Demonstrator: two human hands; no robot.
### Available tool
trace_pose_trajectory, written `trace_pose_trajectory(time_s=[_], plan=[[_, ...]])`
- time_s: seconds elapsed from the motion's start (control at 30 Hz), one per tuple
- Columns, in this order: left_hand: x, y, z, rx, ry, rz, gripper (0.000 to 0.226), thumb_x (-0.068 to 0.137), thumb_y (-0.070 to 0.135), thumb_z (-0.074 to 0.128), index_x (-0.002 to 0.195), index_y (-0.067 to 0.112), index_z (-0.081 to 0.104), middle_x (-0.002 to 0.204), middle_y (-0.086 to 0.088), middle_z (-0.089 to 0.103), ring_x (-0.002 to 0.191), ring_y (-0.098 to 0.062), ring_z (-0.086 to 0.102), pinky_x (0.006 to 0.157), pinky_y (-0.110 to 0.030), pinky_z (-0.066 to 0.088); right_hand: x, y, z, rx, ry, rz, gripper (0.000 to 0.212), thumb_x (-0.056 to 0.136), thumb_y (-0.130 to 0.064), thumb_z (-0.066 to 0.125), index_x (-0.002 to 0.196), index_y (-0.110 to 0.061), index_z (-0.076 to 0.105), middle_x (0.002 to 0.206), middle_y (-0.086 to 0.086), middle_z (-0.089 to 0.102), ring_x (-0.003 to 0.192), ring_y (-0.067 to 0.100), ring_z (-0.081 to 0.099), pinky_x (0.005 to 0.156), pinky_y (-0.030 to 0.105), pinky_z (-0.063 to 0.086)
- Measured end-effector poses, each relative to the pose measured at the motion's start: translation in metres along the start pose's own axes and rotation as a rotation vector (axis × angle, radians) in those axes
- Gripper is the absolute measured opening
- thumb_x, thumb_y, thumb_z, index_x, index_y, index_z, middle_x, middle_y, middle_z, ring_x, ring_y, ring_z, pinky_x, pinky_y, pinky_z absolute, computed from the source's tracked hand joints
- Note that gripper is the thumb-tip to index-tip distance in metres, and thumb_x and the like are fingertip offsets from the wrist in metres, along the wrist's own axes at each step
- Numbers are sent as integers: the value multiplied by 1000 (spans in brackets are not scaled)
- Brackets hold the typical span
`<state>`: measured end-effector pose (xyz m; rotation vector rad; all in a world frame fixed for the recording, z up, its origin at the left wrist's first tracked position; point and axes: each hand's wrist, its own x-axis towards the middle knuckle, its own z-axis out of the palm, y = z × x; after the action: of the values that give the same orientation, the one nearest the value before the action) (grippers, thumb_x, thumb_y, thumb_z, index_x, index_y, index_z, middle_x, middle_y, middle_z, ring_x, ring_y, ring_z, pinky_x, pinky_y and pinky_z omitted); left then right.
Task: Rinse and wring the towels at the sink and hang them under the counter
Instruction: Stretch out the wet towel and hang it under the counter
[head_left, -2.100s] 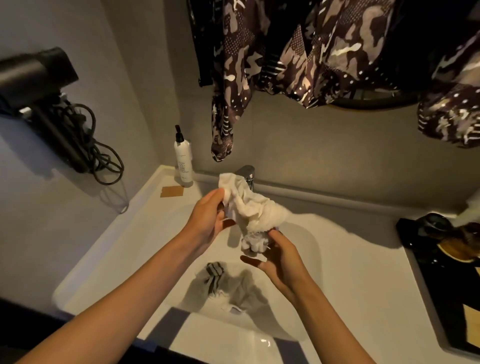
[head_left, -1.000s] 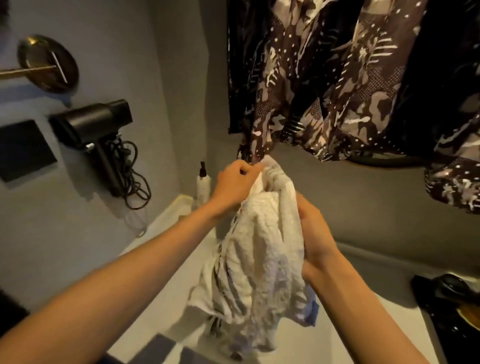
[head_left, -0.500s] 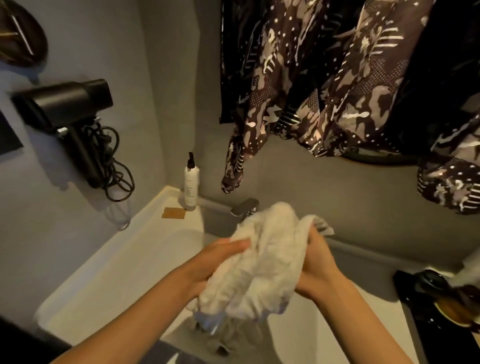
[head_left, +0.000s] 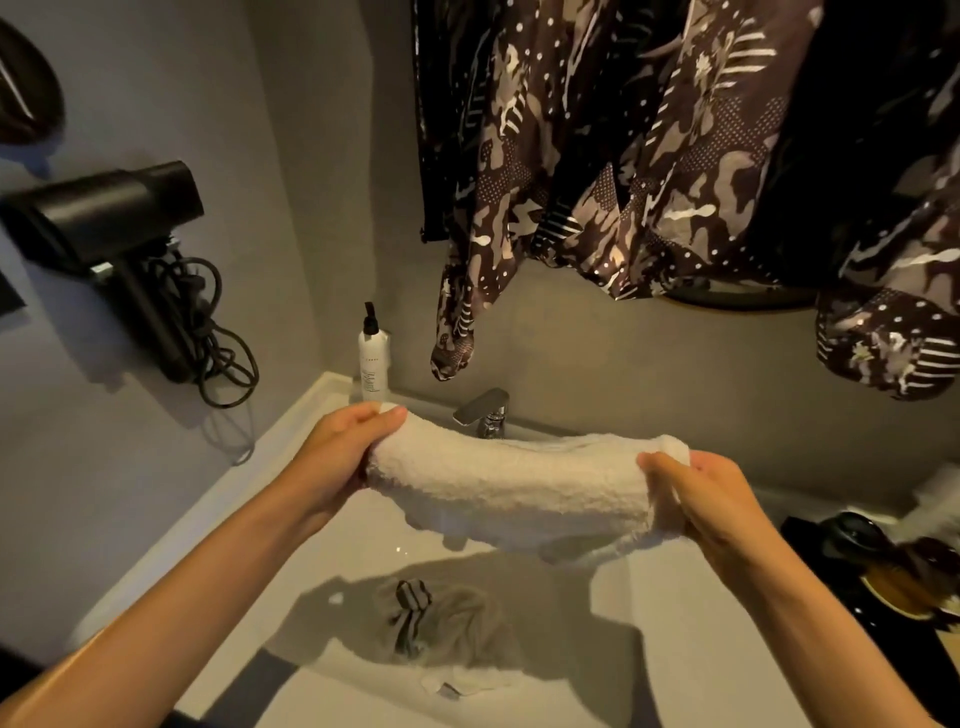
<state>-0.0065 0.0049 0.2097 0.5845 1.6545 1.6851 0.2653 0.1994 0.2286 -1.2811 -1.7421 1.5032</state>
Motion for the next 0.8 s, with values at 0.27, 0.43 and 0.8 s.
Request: trace_pose_trajectory(time_s=[0.27,0.43,0.8], plan=[[-5,60,-6,104,8,319,16,85,26,70,92,14,78,91,-8,76,85,-23,71,77,-37,60,6,-23,-38,-124,215,-324,39,93,-29,63,63,-5,58,49,2,45,53,14,42,53,36,39],[2,60,-14,207,83,359,11,86,26,70,90,25,80,95,-5,78,93,-25,72,81,-39,60,4,-14,-50,-437,329,-541,50,95,-44,58,66,-3,65,68,17,61,68,21,54,62,38,43],[10,60,2,63,164,348,16,97,28,60,98,19,73,94,-1,74,93,-20,69,89,-44,59,7,-13,-36,346,166,-346,54,89,-39,68,84,14,65,79,22,60,77,29,55,72,43,50]])
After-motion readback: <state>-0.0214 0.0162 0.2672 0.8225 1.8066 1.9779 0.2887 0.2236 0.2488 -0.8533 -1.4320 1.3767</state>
